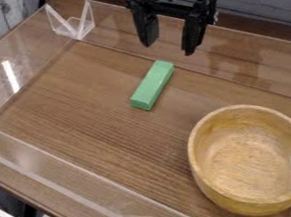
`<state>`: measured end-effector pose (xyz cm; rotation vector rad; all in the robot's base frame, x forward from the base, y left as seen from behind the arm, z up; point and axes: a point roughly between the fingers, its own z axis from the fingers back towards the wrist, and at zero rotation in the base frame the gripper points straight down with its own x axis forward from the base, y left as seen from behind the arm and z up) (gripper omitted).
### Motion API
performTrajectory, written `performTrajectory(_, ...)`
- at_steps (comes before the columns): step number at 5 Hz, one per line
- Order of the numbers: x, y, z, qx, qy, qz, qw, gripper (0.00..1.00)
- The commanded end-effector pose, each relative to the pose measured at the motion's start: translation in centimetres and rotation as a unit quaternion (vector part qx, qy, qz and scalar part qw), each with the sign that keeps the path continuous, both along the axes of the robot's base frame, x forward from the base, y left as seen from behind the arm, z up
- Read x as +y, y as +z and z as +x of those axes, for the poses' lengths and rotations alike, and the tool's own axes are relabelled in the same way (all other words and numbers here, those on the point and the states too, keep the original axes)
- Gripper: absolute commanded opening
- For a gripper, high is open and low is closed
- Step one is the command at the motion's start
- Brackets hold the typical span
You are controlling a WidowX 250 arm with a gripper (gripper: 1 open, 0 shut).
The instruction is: Put the green block in the brown bowl
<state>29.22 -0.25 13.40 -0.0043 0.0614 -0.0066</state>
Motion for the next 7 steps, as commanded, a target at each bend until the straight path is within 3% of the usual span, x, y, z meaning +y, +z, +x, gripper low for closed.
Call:
performTrajectory(1,0.9,-1.9,0.0,-0.002,0.0,0.001,1.0,1.0)
performTrajectory(2,1.8,-4.5,-0.2,-0.002,-0.001,0.003,1.0,1.0)
performTrajectory(3,2.4,-5.9,0.0,-0.015,-0.015,0.003,0.9998,1.0)
performTrajectory(7,3.5,-8.0,1.2,-0.035,-0.03,0.001,0.9989,1.0)
